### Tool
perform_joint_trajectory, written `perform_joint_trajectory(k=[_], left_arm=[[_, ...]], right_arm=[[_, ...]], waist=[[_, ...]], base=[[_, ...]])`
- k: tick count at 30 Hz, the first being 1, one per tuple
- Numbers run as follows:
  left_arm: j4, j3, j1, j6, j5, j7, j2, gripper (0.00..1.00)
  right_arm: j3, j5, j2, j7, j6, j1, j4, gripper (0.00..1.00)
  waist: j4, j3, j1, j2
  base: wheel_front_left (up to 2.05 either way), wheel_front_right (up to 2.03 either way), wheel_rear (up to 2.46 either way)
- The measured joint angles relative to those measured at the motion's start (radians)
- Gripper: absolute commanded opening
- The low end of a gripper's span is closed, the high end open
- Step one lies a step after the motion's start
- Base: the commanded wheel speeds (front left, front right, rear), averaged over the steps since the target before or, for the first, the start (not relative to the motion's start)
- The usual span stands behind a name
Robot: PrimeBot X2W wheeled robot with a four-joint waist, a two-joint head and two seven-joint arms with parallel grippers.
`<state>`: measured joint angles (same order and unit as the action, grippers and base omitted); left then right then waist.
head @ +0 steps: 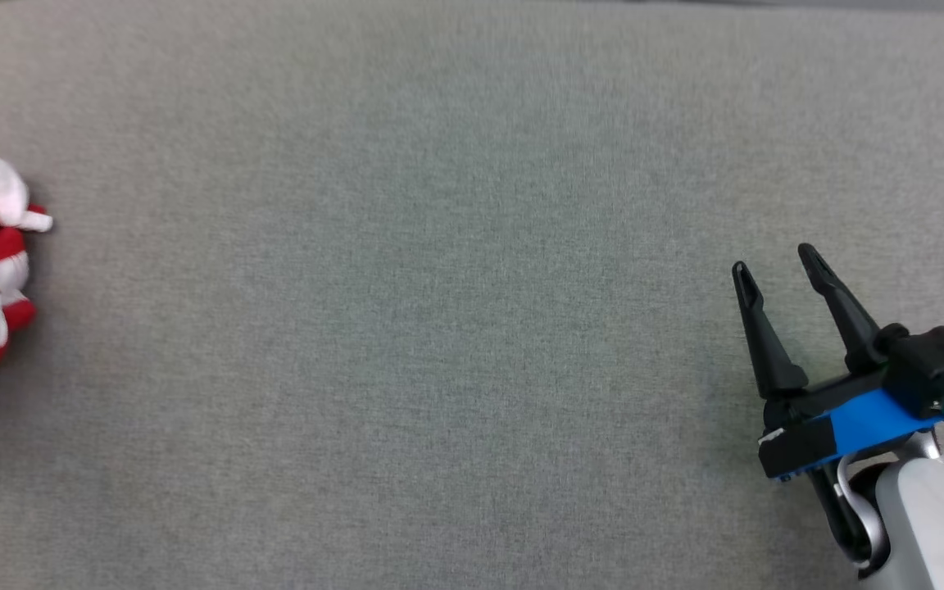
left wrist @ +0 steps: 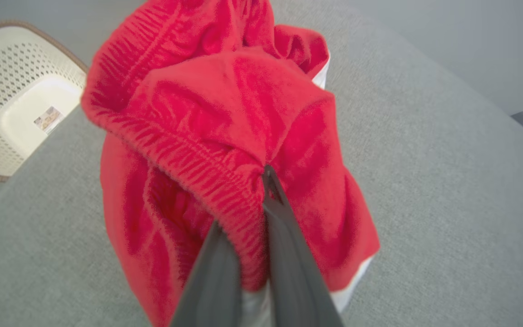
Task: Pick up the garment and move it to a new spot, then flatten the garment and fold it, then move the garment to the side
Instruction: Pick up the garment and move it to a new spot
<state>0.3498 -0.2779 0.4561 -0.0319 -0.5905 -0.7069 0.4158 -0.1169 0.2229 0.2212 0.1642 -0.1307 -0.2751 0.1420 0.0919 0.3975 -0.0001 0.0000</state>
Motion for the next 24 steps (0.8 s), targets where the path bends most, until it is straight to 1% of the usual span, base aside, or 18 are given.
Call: perform_joint_trajectory(k=[3,5,7,9,12,17,21,24], left_arm=[[-0.057,0.009,0.024,0.034,0.001,0.021,0.020,0.00],[-0.099,0.033,0.043,0.056,0.005,0.023,0.027,0.00],[-0.137,0.048,0.063,0.070,0.007,0.019,0.031,0.00],[-0.175,0.079,0.086,0.087,0.001,-0.007,0.033,0.00],[-0.236,0.137,0.139,0.105,-0.006,-0.042,0.021,0.00],[-0.320,0.227,0.226,0.128,-0.029,-0.072,-0.019,0.00],[-0.368,0.305,0.269,0.140,-0.063,-0.073,-0.087,0.00],[-0.388,0.358,0.272,0.146,-0.082,-0.056,-0.134,0.00]], right_arm=[[0.003,0.008,-0.014,0.019,0.000,0.017,0.035,1.00],[0.005,0.010,-0.026,0.027,0.000,0.029,0.056,1.00],[0.005,0.014,-0.037,0.035,0.000,0.046,0.075,1.00],[0.003,0.017,-0.041,0.040,0.000,0.063,0.094,1.00],[-0.004,0.022,-0.050,0.042,0.000,0.087,0.114,1.00],[-0.020,0.033,-0.070,0.052,0.000,0.095,0.129,1.00],[-0.041,0.043,-0.069,0.052,0.000,0.094,0.133,1.00],[-0.052,0.044,-0.067,0.049,0.000,0.086,0.131,1.00]], waist=[[0.004,-0.059,-0.0001,0.0000],[0.005,-0.101,-0.0002,0.0000],[0.003,-0.143,-0.0002,0.0000],[-0.001,-0.186,-0.0002,0.0000],[-0.017,-0.239,-0.0003,0.0000],[-0.066,-0.297,-0.0003,0.0000],[-0.114,-0.316,-0.0002,0.0000],[-0.154,-0.310,-0.0001,0.0000]], base=[[0.00,0.00,0.00],[0.00,0.00,0.00],[0.00,0.00,0.00],[0.00,0.00,0.00],[0.00,0.00,0.00],[0.00,0.00,0.00],[0.00,0.00,0.00],[0.00,0.00,0.00]])
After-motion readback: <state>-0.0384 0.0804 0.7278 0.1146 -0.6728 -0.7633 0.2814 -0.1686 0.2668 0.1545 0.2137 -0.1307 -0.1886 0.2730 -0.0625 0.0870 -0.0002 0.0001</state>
